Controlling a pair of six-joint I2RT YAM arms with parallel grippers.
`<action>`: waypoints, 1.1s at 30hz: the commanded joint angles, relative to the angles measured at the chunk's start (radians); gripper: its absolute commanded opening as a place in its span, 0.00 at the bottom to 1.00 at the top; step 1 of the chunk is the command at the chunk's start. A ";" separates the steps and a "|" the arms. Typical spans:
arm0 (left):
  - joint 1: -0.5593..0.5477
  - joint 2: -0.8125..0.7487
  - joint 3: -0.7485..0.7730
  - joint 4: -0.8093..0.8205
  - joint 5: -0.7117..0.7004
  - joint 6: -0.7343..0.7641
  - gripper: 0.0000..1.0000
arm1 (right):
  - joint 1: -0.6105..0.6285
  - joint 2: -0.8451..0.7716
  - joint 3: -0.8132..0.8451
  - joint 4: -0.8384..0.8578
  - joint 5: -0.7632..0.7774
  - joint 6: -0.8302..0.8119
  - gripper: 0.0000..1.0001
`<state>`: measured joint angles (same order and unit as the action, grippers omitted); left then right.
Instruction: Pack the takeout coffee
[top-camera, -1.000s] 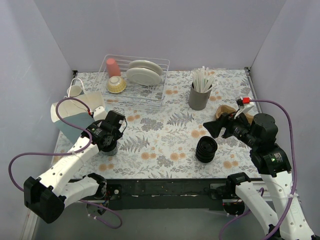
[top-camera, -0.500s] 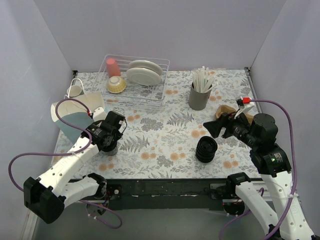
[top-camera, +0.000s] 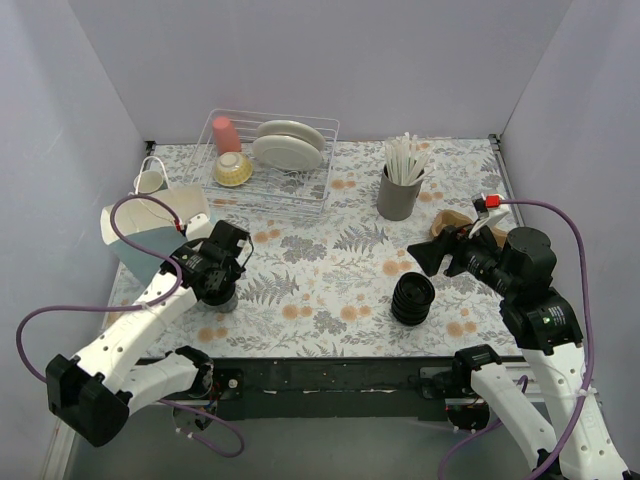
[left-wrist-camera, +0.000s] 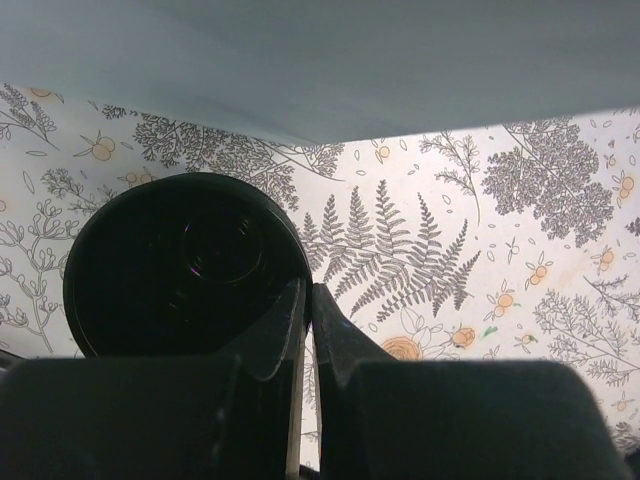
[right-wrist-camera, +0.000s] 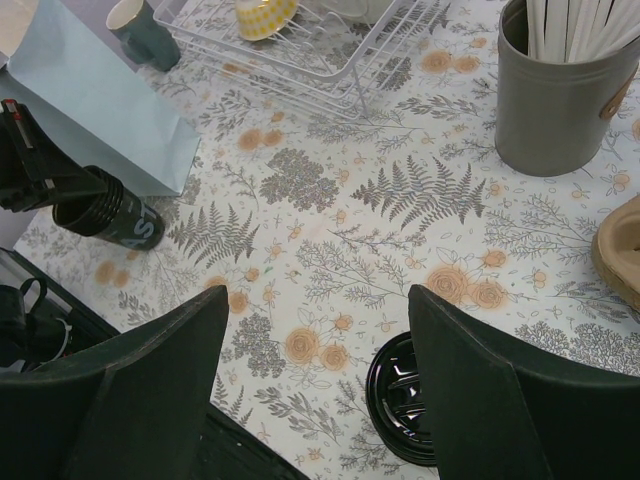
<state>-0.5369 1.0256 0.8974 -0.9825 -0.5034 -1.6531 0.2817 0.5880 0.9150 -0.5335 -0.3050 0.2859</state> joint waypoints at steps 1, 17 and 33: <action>0.000 0.002 0.037 -0.079 0.028 0.022 0.00 | -0.001 -0.008 0.045 0.004 0.004 -0.011 0.80; 0.000 0.040 0.107 -0.104 0.029 0.130 0.00 | -0.001 -0.002 0.047 0.010 0.004 -0.011 0.80; 0.000 0.042 0.238 -0.163 0.060 0.191 0.00 | -0.001 -0.001 0.042 0.021 0.004 -0.005 0.80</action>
<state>-0.5369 1.0885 1.0737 -1.1103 -0.4477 -1.4837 0.2817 0.5888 0.9207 -0.5369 -0.3012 0.2844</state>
